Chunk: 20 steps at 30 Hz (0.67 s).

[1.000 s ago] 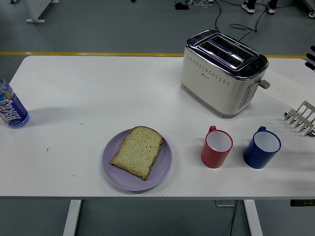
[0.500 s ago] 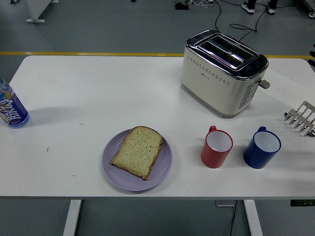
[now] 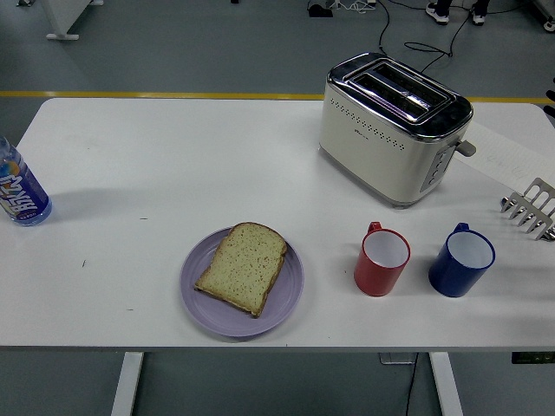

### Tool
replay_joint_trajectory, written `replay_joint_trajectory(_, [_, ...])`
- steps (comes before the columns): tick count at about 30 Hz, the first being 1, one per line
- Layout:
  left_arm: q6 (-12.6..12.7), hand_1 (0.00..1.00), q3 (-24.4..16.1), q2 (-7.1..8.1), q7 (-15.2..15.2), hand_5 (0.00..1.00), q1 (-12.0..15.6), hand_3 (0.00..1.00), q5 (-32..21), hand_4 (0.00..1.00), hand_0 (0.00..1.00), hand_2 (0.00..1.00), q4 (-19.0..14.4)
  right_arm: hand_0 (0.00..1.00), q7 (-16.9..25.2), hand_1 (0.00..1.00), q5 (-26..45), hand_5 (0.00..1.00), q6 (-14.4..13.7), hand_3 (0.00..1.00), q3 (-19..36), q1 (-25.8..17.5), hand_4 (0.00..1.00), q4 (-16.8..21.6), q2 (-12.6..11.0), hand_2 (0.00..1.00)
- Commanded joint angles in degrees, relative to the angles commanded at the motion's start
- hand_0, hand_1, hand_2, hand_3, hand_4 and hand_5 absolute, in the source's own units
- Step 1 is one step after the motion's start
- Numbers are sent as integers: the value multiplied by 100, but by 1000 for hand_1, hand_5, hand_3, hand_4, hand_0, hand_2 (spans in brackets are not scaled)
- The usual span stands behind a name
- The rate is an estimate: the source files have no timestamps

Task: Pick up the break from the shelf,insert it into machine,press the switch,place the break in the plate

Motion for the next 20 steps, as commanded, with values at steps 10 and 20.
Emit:
replay_joint_trajectory(10, [-3,521,-55,-4,30,845,72,569,105,390,648,523,0,898,9,847,0,580,-9,785,-31,-52,503,-24,-23,824])
replay_joint_trajectory(20, [-22,520,-98,1,36,845,140,569,212,389,648,523,0,898,5,847,-26,568,-6,785,-11,-113,505,-23,-1,824])
